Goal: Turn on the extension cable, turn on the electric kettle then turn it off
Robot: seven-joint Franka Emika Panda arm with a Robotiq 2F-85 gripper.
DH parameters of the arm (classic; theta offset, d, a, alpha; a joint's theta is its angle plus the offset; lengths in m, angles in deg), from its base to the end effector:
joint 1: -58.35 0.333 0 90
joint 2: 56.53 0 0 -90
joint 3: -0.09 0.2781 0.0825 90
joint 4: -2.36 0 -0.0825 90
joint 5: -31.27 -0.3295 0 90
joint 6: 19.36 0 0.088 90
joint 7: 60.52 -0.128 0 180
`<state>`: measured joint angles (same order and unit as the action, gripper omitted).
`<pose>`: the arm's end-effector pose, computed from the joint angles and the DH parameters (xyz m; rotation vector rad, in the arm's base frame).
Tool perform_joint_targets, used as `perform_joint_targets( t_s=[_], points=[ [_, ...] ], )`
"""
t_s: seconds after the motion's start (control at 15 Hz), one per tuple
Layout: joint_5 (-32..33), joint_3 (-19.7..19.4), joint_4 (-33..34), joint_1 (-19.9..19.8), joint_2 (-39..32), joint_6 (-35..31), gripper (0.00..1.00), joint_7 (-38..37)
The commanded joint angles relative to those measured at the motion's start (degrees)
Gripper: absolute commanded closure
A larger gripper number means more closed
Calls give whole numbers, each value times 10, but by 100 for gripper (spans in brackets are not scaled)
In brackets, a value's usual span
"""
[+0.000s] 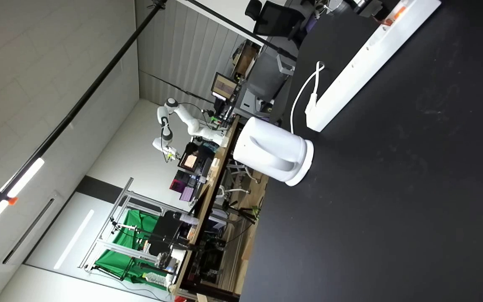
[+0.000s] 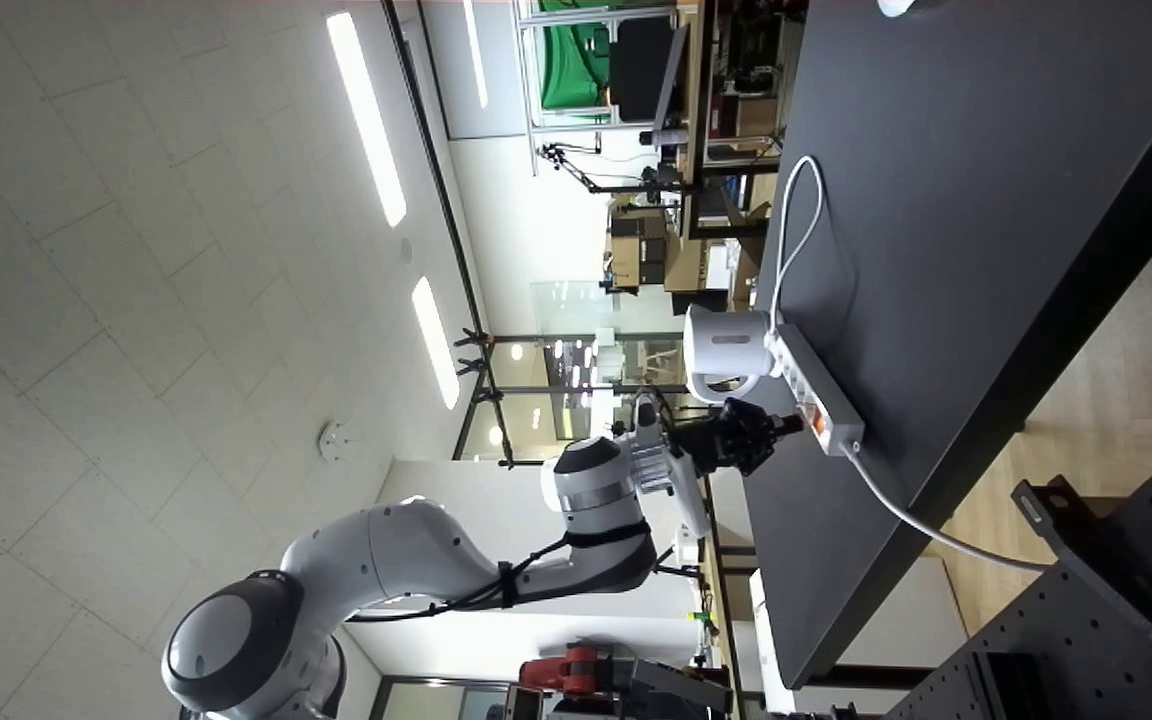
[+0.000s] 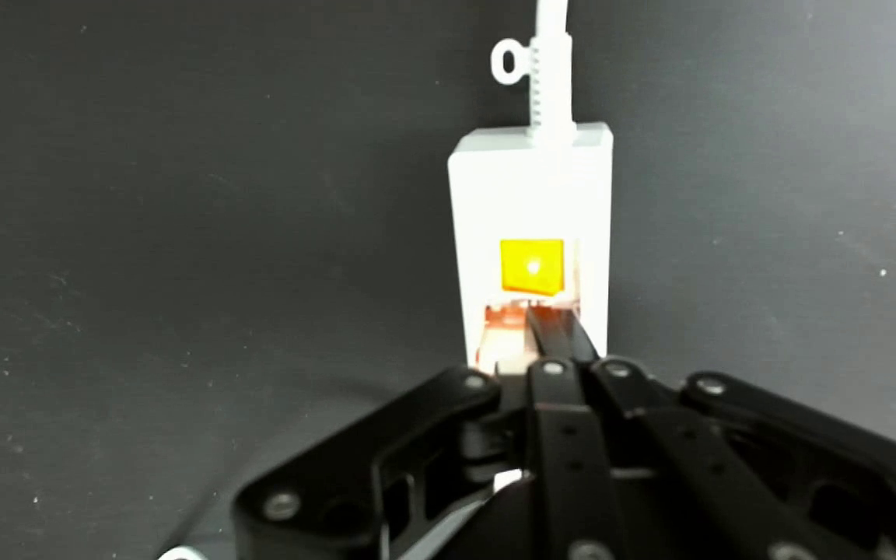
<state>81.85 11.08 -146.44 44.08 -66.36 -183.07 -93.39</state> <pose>0.4104 0.0175 0.1925 2.9019 0.2980 0.2293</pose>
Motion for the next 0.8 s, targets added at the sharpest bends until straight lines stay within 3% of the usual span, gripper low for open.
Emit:
perform_joint_targets(
  t_s=[0.0, 0.33, 0.73],
  points=[
    [-76, 28, -9, -3, 59, 51, 100, 64],
    [-132, 42, 0, 4, 115, 84, 100, 114],
    [-123, 43, 3, 3, 122, 83, 99, 113]
  ],
)
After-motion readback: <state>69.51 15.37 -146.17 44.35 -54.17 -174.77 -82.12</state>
